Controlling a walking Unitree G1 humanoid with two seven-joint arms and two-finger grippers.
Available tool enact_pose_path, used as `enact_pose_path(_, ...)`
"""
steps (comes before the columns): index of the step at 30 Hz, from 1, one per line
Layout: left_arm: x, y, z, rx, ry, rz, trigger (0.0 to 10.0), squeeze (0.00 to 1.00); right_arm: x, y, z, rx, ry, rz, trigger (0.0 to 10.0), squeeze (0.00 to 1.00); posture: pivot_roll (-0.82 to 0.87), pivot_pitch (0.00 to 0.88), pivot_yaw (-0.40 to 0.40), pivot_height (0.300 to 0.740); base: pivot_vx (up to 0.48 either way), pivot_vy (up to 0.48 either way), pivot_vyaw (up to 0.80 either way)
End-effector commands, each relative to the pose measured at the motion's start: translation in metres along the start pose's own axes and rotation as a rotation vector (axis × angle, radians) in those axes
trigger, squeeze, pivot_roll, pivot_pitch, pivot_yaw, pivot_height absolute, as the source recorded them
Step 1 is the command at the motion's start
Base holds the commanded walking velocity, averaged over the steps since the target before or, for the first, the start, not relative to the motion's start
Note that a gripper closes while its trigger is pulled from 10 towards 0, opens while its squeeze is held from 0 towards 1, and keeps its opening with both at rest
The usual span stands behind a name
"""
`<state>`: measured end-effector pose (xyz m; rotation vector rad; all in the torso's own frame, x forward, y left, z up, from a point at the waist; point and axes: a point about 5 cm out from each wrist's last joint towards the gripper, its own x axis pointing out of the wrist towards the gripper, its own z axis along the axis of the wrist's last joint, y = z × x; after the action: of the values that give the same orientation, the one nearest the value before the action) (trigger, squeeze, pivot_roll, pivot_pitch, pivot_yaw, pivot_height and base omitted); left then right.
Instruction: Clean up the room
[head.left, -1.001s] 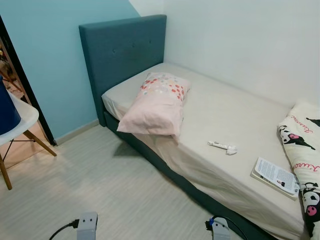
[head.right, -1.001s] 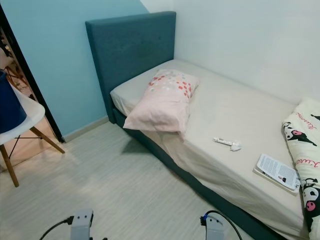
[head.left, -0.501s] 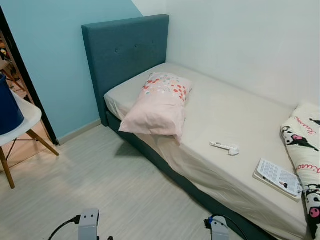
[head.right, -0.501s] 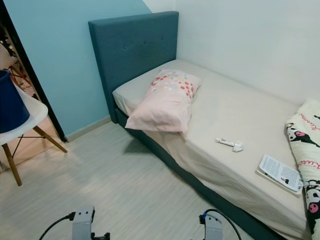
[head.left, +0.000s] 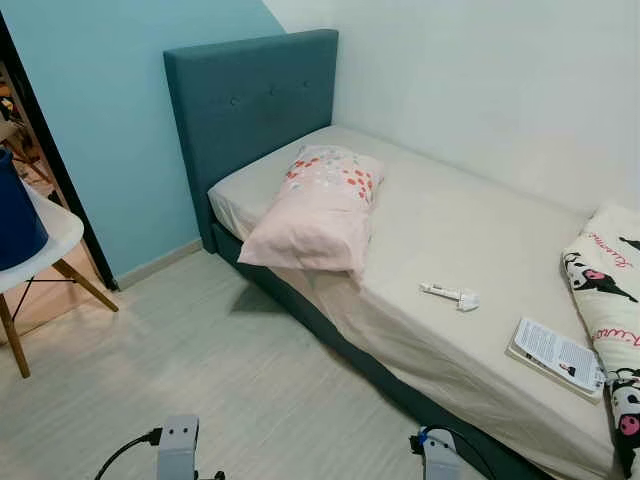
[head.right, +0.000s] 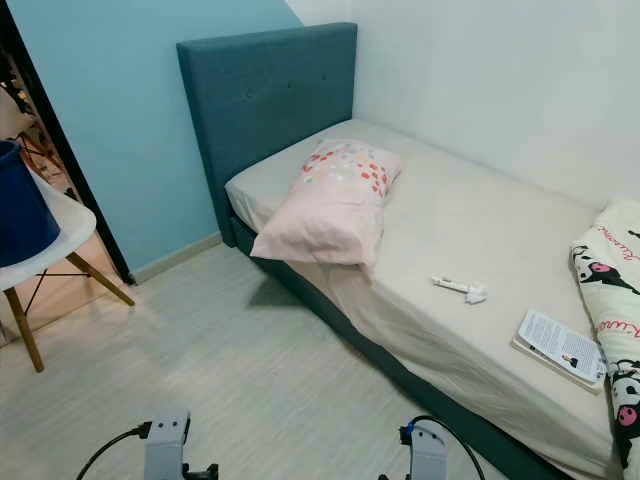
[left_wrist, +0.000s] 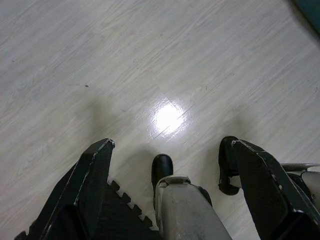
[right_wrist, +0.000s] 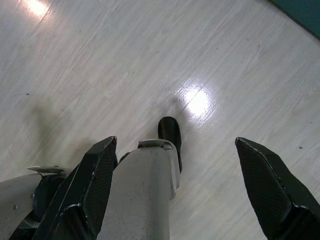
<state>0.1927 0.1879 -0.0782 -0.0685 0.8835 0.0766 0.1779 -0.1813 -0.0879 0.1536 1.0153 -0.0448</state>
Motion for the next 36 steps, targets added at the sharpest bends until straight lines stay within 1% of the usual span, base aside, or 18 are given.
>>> enact_pose_path(1,0.0,0.002,0.0,0.004,-0.002,0.0,10.0,0.0,0.0,0.0,0.002,-0.023,-0.007,0.002,10.0,0.0,-0.04,0.0,-0.049,0.74,0.0,0.0,0.0)
enact_pose_path(4,-0.001,0.002,0.0,0.012,-0.01,0.002,10.0,0.0,0.0,-0.001,0.002,-0.046,0.001,0.006,10.0,0.0,-0.04,0.0,-0.049,0.74,0.0,0.0,0.0)
enact_pose_path(5,-0.001,0.004,0.002,0.009,-0.025,0.015,10.0,0.0,0.0,0.0,0.002,-0.047,0.002,0.011,10.0,0.0,-0.04,0.0,-0.05,0.74,0.0,0.0,-0.77)
enact_pose_path(10,0.0,0.003,0.003,0.034,-0.028,0.01,10.0,0.0,0.0,0.0,0.004,-0.046,-0.005,0.013,10.0,0.0,-0.04,0.0,-0.046,0.74,0.0,0.0,-0.77)
enact_pose_path(12,0.0,0.002,0.003,0.023,-0.025,0.003,10.0,0.0,0.0,0.0,0.004,-0.041,-0.007,0.012,10.0,0.0,-0.04,0.0,-0.047,0.74,0.0,0.0,-0.77)
enact_pose_path(14,0.0,0.002,0.001,-0.013,-0.015,0.007,10.0,0.0,0.0,-0.002,0.004,-0.047,-0.005,0.003,10.0,0.0,-0.03,0.0,-0.052,0.74,0.0,0.0,0.0)
enact_pose_path(15,0.0,0.002,0.001,-0.013,-0.015,0.007,10.0,0.0,0.0,-0.002,0.004,-0.047,-0.005,0.003,10.0,0.0,-0.03,0.0,-0.052,0.74,0.0,0.0,0.0)
enact_pose_path(16,0.0,0.005,0.003,-0.04,-0.021,0.0,10.0,0.0,0.0,-0.002,0.005,-0.045,-0.008,0.004,10.0,0.0,-0.03,0.0,-0.053,0.74,0.0,0.0,0.0)
enact_pose_path(17,0.0,0.005,0.003,-0.04,-0.021,0.0,10.0,0.0,0.0,-0.002,0.005,-0.045,-0.008,0.004,10.0,0.0,-0.03,0.0,-0.053,0.74,0.0,0.0,0.0)
enact_pose_path(20,0.0,0.007,0.01,-0.087,-0.058,-0.035,10.0,0.0,0.0,-0.001,0.006,-0.043,-0.017,0.008,10.0,0.0,-0.04,0.0,-0.047,0.74,0.0,0.0,0.0)
enact_pose_path(25,0.0,0.008,0.015,-0.081,-0.081,-0.042,10.0,0.0,0.001,0.0,0.007,-0.043,-0.02,0.009,10.0,0.0,-0.04,0.0,-0.049,0.74,0.0,0.0,0.0)
enact_pose_path(27,0.002,0.006,0.023,-0.086,-0.113,-0.048,10.0,0.0,0.001,0.0,0.008,-0.047,-0.024,0.011,10.0,0.0,-0.03,0.0,-0.052,0.74,0.319,0.0,0.0)
enact_pose_path(29,0.002,0.005,0.026,-0.092,-0.125,-0.05,10.0,0.0,0.001,-0.001,0.009,-0.049,-0.026,0.012,10.0,0.0,-0.03,0.0,-0.052,0.74,0.345,0.0,0.0)
enact_pose_path(31,0.002,0.004,0.03,-0.108,-0.145,-0.051,10.0,0.0,0.001,-0.001,0.01,-0.065,-0.031,0.016,10.0,0.0,-0.03,0.0,-0.051,0.74,0.368,0.0,0.0)
enact_pose_path(32,0.003,0.004,0.035,-0.119,-0.164,-0.051,10.0,0.0,0.001,0.0,0.012,-0.1,-0.036,0.023,10.0,0.0,-0.03,0.0,-0.053,0.74,0.368,0.0,0.0)
enact_pose_path(33,0.003,0.004,0.035,-0.119,-0.164,-0.051,10.0,0.0,0.001,0.0,0.012,-0.1,-0.036,0.023,10.0,0.0,-0.03,0.0,-0.053,0.74,0.368,0.0,0.0)
enact_pose_path(35,0.004,0.003,0.045,-0.135,-0.2,-0.057,10.0,0.0,0.001,0.002,0.015,-0.207,-0.039,0.058,10.0,0.0,-0.04,0.0,-0.055,0.74,0.373,0.0,0.0)
enact_pose_path(36,0.004,0.003,0.045,-0.135,-0.2,-0.057,10.0,0.0,0.001,0.002,0.015,-0.207,-0.039,0.058,10.0,0.0,-0.04,0.0,-0.055,0.74,0.371,0.0,0.0)
